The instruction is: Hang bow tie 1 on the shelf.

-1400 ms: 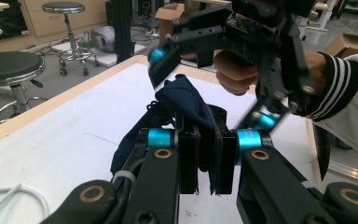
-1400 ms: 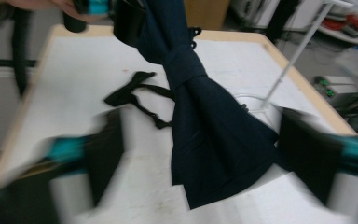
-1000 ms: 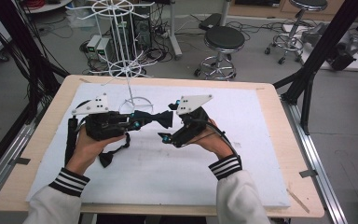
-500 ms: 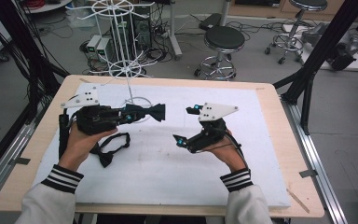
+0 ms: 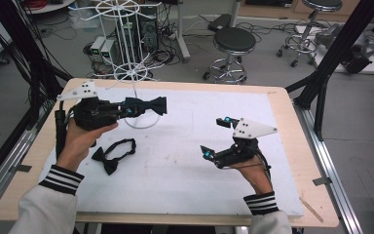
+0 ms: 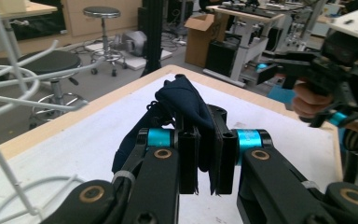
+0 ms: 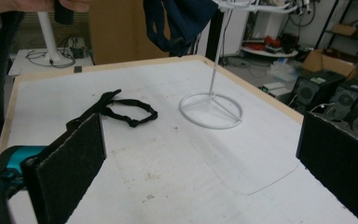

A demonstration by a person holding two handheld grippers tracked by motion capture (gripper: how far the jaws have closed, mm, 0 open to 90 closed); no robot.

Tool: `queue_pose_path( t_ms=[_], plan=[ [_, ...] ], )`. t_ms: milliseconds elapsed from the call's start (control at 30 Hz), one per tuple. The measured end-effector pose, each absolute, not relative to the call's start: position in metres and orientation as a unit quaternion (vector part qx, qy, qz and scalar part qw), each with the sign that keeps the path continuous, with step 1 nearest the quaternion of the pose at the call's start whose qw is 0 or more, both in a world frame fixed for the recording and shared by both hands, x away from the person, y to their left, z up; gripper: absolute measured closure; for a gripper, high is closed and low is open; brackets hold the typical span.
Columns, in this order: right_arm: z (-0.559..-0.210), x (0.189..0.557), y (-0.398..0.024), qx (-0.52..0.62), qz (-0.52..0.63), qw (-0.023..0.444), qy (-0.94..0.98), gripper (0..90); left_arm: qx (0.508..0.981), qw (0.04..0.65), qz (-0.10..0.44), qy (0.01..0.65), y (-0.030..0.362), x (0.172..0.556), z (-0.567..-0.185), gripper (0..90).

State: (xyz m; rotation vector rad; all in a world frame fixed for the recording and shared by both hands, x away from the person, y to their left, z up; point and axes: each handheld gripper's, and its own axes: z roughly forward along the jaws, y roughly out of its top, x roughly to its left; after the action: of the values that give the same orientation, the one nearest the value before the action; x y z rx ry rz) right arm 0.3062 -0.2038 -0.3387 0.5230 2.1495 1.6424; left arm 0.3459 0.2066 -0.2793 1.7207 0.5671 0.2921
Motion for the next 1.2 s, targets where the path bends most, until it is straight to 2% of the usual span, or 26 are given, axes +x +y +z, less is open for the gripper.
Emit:
queue_pose_path(
  t_ms=[333, 867, 1200],
  plan=[
    [-0.336, 0.288, -0.225, 0.204, 0.606, 0.222, 0.736, 0.7, 0.736, 0.604, 0.141, 0.273, 0.213, 0.358, -0.272, 83.5],
    [-0.379, 0.272, -0.256, 0.262, 0.611, 0.243, 0.707, 0.6, 0.717, 0.601, 0.172, 0.309, 0.216, 0.374, -0.272, 83.5],
    [-0.403, 0.266, -0.261, 0.292, 0.594, 0.246, 0.709, 0.6, 0.727, 0.572, 0.175, 0.338, 0.216, 0.384, -0.268, 83.5]
  ],
)
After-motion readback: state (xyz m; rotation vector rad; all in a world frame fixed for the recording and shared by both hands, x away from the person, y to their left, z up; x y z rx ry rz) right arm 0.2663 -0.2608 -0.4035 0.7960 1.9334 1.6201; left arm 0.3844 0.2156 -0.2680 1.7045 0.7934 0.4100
